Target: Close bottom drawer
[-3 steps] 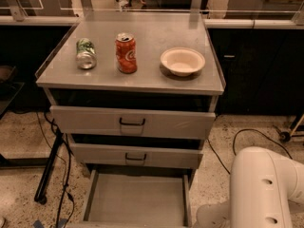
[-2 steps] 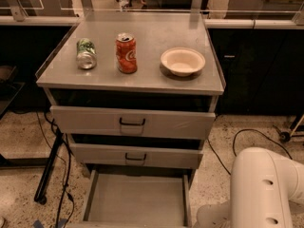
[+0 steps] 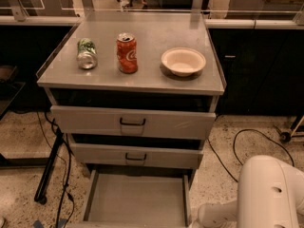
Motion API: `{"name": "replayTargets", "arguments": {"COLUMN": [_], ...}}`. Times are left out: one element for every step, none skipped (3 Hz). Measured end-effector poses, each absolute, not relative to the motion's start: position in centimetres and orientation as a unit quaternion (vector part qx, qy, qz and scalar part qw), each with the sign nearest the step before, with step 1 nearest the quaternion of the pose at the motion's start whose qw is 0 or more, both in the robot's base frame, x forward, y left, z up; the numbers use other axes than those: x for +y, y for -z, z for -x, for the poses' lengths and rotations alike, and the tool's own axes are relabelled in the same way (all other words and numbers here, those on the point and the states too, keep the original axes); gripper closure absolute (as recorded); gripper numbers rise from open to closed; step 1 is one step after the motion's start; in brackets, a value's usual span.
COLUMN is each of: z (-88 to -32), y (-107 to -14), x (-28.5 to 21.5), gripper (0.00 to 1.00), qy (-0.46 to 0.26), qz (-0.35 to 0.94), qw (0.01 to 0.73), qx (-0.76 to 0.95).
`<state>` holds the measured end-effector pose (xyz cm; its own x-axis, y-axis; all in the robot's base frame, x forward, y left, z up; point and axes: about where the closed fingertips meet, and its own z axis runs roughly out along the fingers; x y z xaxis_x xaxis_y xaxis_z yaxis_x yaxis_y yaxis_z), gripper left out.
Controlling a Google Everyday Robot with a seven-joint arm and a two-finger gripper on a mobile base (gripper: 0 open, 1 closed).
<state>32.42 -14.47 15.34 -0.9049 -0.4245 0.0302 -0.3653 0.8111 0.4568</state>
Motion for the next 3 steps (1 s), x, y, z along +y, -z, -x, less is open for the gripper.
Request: {"name": "replayTargets", "arguments": {"z": [-34.2,-37.5,-37.5], "y": [-15.5,-16.6,-16.6], "x": [-14.0,-13.4,-13.4], "gripper": [1.0,1.0,1.0], "qy": [0.228,0.227,0.227], "qz": [-0.203,-0.195,-0.195], "qw": [0.046,0.012,0.012], "qx": [-0.951,-0.954,-0.954]}}
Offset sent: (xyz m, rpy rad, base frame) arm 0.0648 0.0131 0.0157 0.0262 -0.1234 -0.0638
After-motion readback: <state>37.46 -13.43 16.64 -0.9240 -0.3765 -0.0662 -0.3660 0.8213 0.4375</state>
